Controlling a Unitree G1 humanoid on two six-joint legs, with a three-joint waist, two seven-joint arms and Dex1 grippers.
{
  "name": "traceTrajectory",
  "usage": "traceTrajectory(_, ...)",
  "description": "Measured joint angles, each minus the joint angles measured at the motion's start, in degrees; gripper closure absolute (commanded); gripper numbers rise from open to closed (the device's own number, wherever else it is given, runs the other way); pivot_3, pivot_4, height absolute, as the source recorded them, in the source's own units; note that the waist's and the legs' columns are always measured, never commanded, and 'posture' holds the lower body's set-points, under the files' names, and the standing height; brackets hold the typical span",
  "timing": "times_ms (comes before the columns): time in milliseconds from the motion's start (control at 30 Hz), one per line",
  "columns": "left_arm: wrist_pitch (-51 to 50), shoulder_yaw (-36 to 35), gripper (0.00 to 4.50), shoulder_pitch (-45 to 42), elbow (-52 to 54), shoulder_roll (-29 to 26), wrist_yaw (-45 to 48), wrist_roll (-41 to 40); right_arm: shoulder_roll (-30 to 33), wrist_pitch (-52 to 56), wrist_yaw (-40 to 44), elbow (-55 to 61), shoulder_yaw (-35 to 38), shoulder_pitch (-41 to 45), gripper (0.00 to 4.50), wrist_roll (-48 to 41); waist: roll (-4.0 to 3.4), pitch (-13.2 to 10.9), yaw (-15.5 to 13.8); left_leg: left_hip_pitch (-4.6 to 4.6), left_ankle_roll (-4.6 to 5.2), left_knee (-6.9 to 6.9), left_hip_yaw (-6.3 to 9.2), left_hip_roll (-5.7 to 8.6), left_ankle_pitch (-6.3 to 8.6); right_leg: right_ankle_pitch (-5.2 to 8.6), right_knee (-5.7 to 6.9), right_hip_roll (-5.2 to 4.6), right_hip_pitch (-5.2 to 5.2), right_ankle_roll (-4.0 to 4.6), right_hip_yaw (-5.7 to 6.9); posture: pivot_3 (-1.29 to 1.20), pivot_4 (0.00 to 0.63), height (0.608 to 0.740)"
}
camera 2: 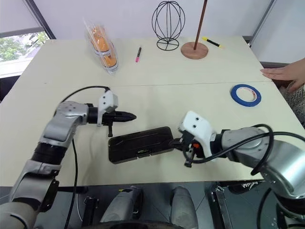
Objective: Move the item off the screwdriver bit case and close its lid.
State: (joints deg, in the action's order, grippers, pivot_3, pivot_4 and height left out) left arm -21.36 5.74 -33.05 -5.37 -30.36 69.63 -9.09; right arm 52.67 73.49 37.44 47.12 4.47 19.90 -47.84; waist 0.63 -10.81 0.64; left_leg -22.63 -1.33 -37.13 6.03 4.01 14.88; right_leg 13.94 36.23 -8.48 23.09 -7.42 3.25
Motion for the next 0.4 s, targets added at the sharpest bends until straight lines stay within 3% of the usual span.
traceTrajectory(167,-12.10,-5.91,4.50,7.99,16.30,-2.97,-6.60,-5.68,3.58,-6.84,3.65,-4.29,0.87,-0.30,4.45,2.95,0.00,-0.01,0.08,0.00,0.00,0.04,-0.01,0.02,0.00,0.01,-0.01,-0.03,0.01,-0.01,-0.01,0.00,0.150,0.740)
traceTrajectory(267,-22.33,-12.83,4.50,18.05,30.93,-4.22,-11.83,-12.04,5.34,-11.90,6.54,-6.96,1.22,-1.00,4.45,4.99,0.03,-0.05,0.15,-0.03,0.03,0.08,-0.04,0.00,0.03,0.02,-0.04,-0.04,0.06,-0.02,-0.02,0.00,0.150,0.740)
traceTrajectory(400,-29.33,-18.76,4.50,23.16,39.30,-5.75,-15.30,-18.53,5.97,-17.02,9.44,-9.44,0.59,-0.75,4.45,7.25,0.03,-0.05,-0.75,-0.02,0.02,0.00,-0.05,0.01,0.03,0.02,-0.05,-0.06,0.00,-0.01,-0.01,0.00,0.150,0.740)
